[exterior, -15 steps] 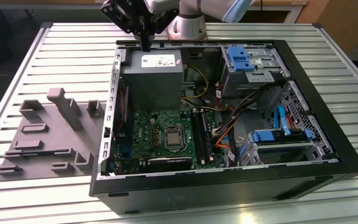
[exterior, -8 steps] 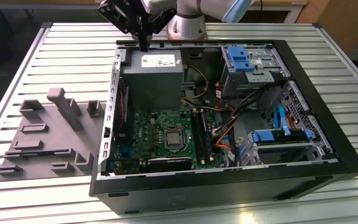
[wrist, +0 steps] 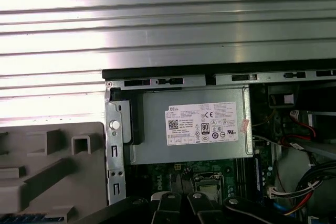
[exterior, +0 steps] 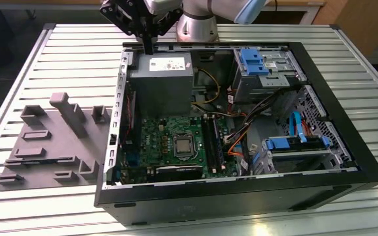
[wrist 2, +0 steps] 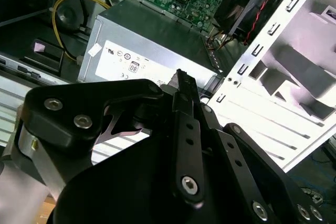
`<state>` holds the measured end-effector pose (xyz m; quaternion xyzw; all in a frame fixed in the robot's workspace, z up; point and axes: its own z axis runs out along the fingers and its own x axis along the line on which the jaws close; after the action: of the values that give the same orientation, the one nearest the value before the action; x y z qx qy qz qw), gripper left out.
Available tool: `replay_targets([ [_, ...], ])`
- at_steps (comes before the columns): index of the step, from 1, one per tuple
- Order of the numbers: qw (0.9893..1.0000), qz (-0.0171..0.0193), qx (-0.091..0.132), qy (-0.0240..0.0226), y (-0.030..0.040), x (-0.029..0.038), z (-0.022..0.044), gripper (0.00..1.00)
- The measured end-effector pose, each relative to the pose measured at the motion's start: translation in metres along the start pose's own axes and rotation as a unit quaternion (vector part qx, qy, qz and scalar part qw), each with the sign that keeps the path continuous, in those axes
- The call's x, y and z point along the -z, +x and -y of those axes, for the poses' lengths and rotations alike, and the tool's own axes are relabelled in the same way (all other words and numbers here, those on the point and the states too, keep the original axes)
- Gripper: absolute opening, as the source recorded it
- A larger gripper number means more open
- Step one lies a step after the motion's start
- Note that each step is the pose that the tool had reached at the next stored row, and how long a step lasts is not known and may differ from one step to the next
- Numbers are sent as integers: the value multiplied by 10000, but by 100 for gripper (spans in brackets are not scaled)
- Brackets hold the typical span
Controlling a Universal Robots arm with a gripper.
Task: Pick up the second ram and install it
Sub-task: 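Reach for the second ram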
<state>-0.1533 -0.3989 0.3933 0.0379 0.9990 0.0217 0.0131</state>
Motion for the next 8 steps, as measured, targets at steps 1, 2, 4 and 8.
replay_targets([
  [1, 10000, 0, 0, 0, 7, 0, 1, 11],
  [2, 10000, 0, 0, 0, 13, 0, 1, 11],
  [4, 10000, 0, 0, 0, 29, 1, 2, 11],
  [8, 10000, 0, 0, 0, 58, 1, 5, 11],
])
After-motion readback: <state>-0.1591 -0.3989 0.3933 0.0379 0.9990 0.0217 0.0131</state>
